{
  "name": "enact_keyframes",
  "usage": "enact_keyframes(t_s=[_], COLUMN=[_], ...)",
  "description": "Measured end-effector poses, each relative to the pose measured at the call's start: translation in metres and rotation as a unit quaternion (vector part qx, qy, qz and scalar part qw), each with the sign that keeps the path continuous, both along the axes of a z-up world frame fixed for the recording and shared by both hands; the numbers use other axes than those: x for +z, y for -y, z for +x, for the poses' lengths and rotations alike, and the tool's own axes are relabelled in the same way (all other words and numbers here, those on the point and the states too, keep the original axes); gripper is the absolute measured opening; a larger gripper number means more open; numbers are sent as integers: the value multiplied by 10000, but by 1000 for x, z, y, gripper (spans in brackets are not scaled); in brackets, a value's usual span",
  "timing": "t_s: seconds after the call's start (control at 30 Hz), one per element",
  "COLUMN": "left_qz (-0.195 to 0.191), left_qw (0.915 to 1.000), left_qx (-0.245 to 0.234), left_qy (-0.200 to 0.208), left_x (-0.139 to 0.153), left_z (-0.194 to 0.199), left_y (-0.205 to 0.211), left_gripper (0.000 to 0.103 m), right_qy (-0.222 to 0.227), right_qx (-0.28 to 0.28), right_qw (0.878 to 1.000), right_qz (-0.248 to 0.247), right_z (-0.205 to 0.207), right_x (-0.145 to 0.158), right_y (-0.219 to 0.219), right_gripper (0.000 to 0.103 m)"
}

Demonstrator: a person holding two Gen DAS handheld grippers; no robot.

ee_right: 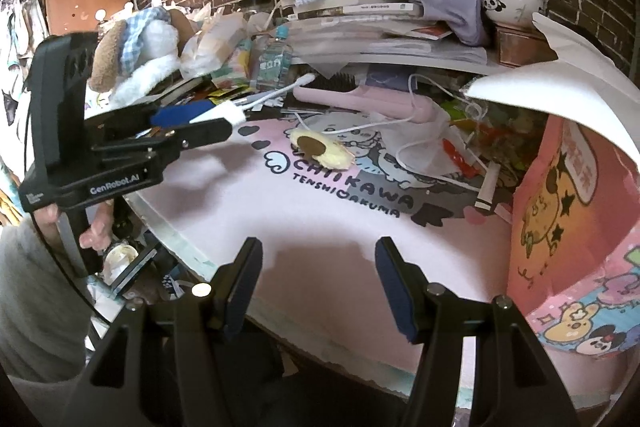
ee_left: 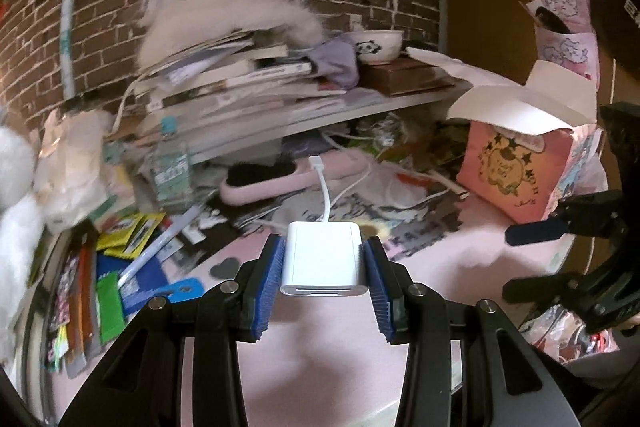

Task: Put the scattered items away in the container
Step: 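Lift the adapter with the left gripper and carry it over the box, then lower the adapter into the box and open the left gripper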

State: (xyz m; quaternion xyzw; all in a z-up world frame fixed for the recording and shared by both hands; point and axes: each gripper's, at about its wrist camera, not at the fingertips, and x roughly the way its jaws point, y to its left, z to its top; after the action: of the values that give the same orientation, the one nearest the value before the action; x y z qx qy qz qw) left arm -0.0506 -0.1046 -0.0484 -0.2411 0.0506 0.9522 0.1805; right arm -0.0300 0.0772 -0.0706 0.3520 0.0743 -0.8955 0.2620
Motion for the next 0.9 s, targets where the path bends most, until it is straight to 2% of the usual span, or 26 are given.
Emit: enact_keyframes(t_s=[0.1,0.17,0.63,0.9], left_qz=[-9,-35,19,18], left_qw=[9999,9996,9947,9882], left_qx=[-133,-245,-908,-1363], left_qy=[-72,-128,-476,-702], left_x=[10,17,60,89], left_z=[-3,-4,-12,-13], left_y=[-12,-21,-77,-112], left_gripper=[36,36,36,36], right_qy=[12,48,33,-109], right_qx=[-75,-131,-341,-520], right_qw=[10000,9999,9994,9986], right_qz=[58,76,23,-3], right_z=[-1,-1,2,5], right_x=[-2,-5,1,13], right_y=[-3,-5,-31,-50], right_gripper=[57,62,63,63])
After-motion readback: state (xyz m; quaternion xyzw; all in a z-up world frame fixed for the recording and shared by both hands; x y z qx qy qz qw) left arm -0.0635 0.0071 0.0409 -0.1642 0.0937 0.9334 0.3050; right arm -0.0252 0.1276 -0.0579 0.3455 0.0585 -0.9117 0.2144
